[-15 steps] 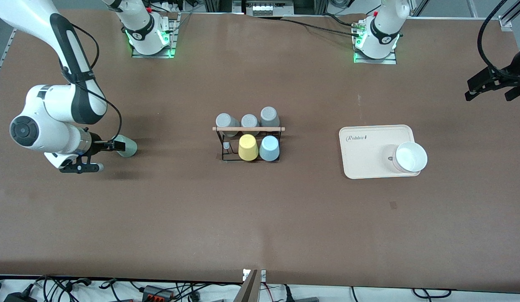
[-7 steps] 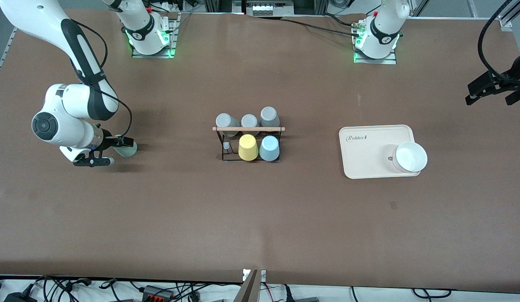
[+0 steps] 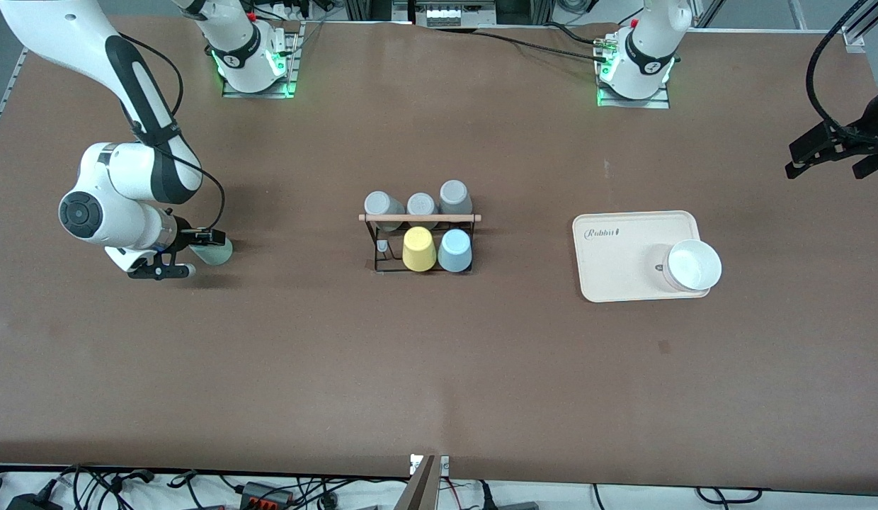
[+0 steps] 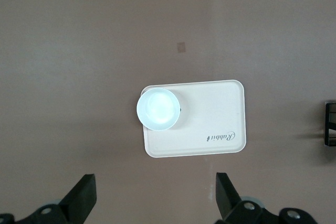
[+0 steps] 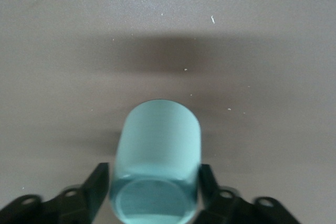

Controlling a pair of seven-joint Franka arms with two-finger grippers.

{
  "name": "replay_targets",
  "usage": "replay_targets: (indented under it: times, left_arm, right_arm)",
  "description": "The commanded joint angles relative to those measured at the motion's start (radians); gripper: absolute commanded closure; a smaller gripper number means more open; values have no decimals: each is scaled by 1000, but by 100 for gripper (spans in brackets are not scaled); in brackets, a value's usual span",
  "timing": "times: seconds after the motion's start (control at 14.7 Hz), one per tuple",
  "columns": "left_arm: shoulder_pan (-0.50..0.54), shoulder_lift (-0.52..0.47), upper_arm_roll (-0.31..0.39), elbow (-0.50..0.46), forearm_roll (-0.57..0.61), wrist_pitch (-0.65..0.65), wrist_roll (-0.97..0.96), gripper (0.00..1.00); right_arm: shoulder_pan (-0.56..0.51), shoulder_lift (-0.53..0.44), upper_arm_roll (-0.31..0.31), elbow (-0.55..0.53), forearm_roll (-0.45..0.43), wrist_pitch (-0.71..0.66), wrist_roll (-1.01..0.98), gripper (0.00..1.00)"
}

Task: Hang scattered cups on rack with three cups
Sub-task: 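Carry the pale teal cup with the right gripper to the rack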

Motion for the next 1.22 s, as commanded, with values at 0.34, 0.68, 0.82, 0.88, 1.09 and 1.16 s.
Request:
replay_targets:
  times: [0.34,0.68,0.82,0.88,1.09,1.16]
  left_arm:
    - [6,7,1,19,-15,2,1,0]
    - [6,7,1,19,-12,2,1,0]
    - [6,7,1,19,-12,2,1,0]
    - [6,7,1,19,-12,2,1,0]
    - [6,7,1,18,-12,2,1,0]
    - [6,7,1,19,-12,2,1,0]
  right_arm:
    - [5,-22,72,292,18,-317,3,76]
    - [100,2,156,459,94,-393,222,76]
    - [187,30,156,534,99,-394,353,76]
    - [217,36,156,565,99,-394,400,76]
    - [299,45,156,595,97,-393,529,76]
    - [329,48,156,595,93,-385,581,76]
